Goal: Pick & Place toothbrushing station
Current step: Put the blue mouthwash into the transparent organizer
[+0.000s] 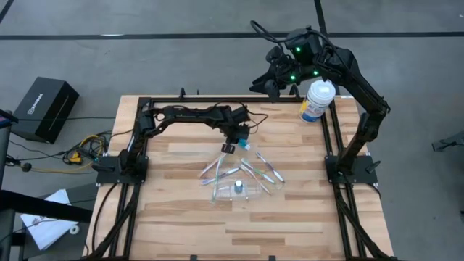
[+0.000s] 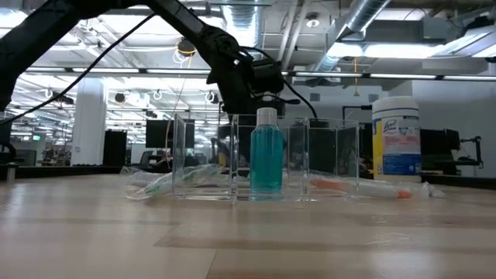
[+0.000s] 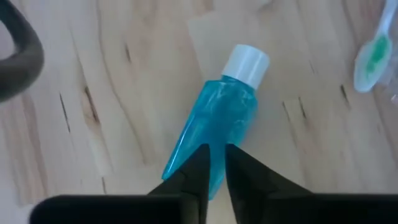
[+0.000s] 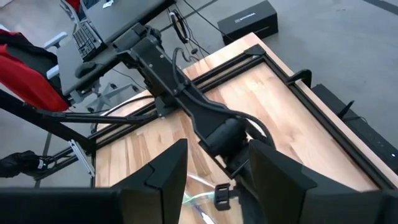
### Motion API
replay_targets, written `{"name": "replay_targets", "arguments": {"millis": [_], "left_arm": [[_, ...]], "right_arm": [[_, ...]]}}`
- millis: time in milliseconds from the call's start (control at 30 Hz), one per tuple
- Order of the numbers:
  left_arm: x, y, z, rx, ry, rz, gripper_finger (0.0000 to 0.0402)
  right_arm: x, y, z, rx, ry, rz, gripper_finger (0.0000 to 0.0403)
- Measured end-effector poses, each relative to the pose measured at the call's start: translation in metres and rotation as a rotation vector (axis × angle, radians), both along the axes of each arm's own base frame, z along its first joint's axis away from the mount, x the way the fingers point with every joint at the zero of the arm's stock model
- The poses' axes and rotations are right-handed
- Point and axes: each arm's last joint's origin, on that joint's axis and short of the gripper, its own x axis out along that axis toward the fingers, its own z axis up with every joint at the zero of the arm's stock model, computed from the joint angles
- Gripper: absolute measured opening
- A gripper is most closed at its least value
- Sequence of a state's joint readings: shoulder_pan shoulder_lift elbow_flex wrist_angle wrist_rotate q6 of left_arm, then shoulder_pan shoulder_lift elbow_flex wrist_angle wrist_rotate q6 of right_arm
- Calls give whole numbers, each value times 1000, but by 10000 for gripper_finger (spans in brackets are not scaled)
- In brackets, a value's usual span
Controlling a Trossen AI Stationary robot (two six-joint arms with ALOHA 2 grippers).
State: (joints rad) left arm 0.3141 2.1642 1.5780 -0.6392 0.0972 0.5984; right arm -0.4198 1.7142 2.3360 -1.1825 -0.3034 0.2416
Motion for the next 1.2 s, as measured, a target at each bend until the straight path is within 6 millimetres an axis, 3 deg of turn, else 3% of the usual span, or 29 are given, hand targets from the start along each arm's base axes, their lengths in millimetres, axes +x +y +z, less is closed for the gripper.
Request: {"name": "replay_targets", "arguments": {"millis": [167,333,533,633,733,900,1033,1200], "left_arm": [[-6,-10,19,-25,-3,13,39],[-7,-9,61,38,-158,-18,87],[-9,-2,59,2,-161,97,166],[-10,-1,63,65,-154,163,188],[-13,-1,73,108,-164,181,188],[-12,-8,72,95,-154,207,167],[-10,-20,72,94,-143,42,161],[-11,-23,44,12,-13,-10,175]], "right_arm": [[2,0,3,16,-39,12,161],[4,0,6,6,-79,25,161],[3,0,6,6,-78,25,161],[3,0,6,9,-72,25,161],[3,-1,6,9,-72,23,161],[3,-1,6,8,-72,23,161],[3,-1,6,7,-72,24,161],[3,-1,6,8,-72,24,161]]}}
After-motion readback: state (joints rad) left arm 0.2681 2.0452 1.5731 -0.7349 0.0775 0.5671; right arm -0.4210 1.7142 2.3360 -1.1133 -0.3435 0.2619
